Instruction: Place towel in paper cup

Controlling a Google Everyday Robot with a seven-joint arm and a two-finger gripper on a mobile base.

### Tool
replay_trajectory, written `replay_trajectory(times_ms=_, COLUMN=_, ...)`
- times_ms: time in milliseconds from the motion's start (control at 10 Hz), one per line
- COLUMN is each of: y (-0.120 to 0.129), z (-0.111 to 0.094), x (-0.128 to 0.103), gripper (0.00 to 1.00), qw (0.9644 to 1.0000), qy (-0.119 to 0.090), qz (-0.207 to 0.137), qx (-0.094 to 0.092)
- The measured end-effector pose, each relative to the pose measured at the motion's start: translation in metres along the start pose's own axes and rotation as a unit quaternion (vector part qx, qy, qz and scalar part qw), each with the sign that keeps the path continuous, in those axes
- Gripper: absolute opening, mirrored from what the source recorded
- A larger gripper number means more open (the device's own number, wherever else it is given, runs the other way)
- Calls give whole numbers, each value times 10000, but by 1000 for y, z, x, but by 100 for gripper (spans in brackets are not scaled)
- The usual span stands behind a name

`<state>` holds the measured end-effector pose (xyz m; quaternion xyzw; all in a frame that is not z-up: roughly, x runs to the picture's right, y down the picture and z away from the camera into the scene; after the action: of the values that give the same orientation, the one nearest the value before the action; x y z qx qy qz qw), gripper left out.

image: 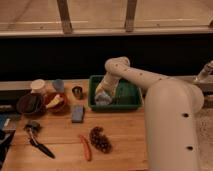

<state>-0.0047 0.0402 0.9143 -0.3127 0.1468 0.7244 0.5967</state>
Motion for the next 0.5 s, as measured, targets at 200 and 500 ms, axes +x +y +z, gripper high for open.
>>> replay_trajectory(times_ms=200, y=-4, z=5, x=-1, gripper=62, qw=10000, qy=64, qz=59, qx=-7)
replay_trajectory(times_ms=500, y=-3, z=21, x=2, gripper=62, qw=9996, qy=267, qz=55, qx=-83)
